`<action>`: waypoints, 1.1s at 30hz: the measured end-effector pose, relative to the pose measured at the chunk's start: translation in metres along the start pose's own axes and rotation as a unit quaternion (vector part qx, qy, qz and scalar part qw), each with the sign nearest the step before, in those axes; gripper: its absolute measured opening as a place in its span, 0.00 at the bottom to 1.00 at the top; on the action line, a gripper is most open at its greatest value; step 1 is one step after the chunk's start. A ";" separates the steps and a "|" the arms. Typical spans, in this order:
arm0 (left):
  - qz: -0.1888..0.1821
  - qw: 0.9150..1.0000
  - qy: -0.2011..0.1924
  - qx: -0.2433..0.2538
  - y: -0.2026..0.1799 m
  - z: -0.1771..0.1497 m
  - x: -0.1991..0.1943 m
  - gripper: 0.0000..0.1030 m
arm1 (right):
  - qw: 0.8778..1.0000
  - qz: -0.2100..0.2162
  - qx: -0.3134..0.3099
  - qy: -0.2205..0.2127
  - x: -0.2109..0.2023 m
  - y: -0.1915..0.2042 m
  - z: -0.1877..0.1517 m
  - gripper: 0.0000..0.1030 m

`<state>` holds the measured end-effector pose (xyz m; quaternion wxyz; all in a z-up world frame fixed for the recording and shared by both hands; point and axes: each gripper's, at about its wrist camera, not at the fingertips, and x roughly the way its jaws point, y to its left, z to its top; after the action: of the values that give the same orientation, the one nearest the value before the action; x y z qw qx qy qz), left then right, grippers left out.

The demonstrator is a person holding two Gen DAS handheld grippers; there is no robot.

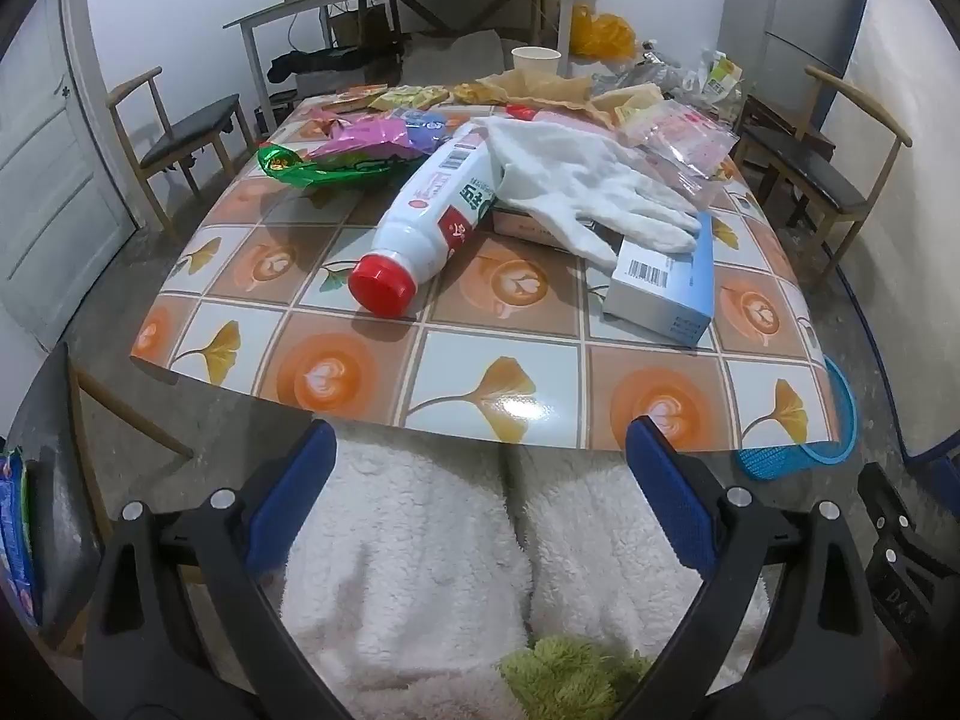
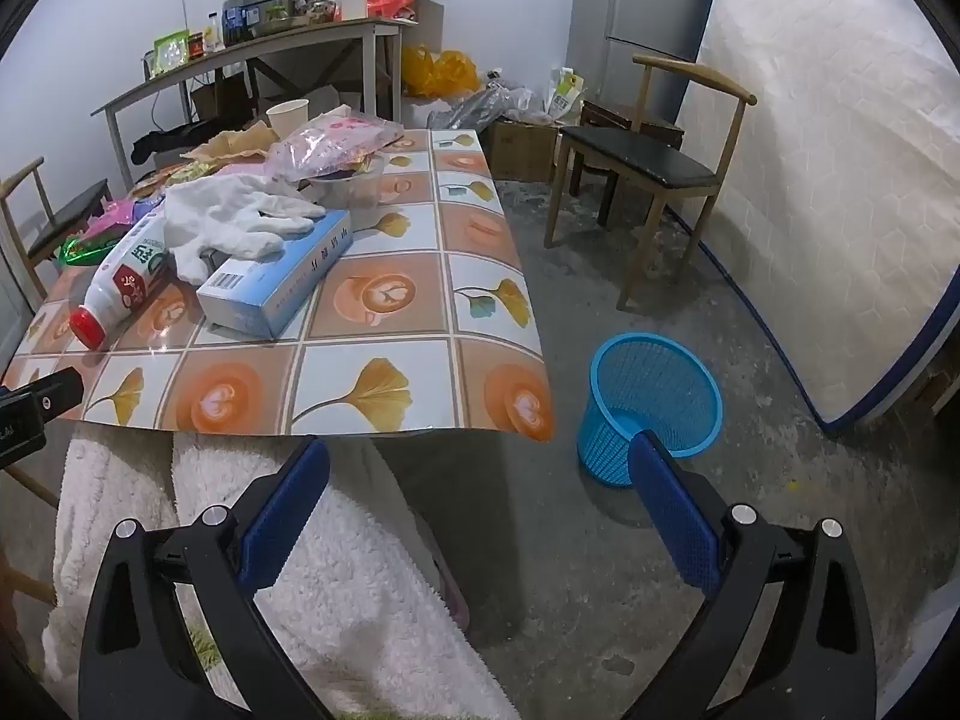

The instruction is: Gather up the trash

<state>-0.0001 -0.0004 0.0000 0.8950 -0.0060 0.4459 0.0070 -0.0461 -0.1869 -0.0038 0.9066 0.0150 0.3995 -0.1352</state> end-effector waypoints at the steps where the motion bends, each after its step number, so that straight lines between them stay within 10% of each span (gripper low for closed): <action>1: 0.000 1.000 -0.002 0.001 0.000 0.000 0.000 0.91 | 1.000 0.000 0.000 -0.001 -0.001 0.000 0.000 0.94; 33: 0.010 1.000 -0.009 0.014 -0.008 0.002 -0.008 0.90 | 1.000 0.001 0.005 -0.008 -0.004 -0.003 0.005 0.94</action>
<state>-0.0035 -0.0080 0.0073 0.8991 0.0116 0.4375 0.0099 -0.0458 -0.1900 0.0026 0.9099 0.0184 0.3913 -0.1368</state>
